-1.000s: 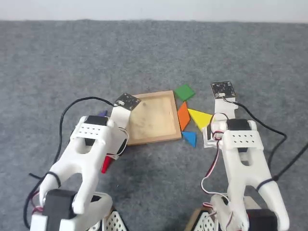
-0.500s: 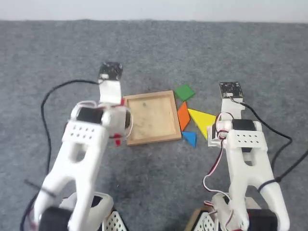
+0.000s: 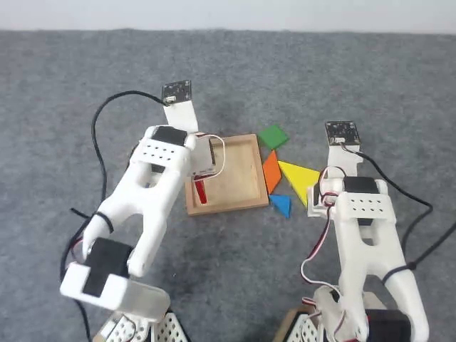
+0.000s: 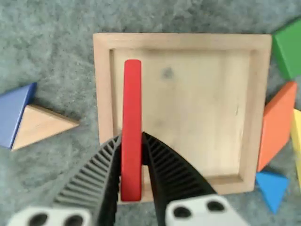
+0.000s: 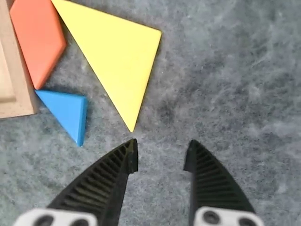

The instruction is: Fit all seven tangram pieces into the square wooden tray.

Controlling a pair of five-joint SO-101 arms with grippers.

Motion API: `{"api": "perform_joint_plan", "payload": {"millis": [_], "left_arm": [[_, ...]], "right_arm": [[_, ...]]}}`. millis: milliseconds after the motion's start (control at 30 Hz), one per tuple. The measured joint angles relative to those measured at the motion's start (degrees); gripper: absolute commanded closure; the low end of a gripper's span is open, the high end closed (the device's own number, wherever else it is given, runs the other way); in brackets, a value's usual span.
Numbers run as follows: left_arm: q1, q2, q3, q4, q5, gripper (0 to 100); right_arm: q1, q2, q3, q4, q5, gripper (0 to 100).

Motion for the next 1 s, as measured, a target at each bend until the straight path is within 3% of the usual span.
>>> {"api": "perform_joint_plan", "payload": {"millis": [333, 600, 1000], "left_arm": [[-1.2, 4.3, 0.0, -3.5, -0.4, 97], [-1.2, 4.3, 0.0, -3.4, -2.9, 74], [7.3, 4.3, -6.1, 5.1, -3.3, 74]], "right_arm": [[-0.1, 0.0, 0.0, 0.0, 0.0, 94.1], [-0.1, 0.0, 0.0, 0.0, 0.0, 94.0], [-0.1, 0.0, 0.0, -1.0, 0.0, 94.0]]}}
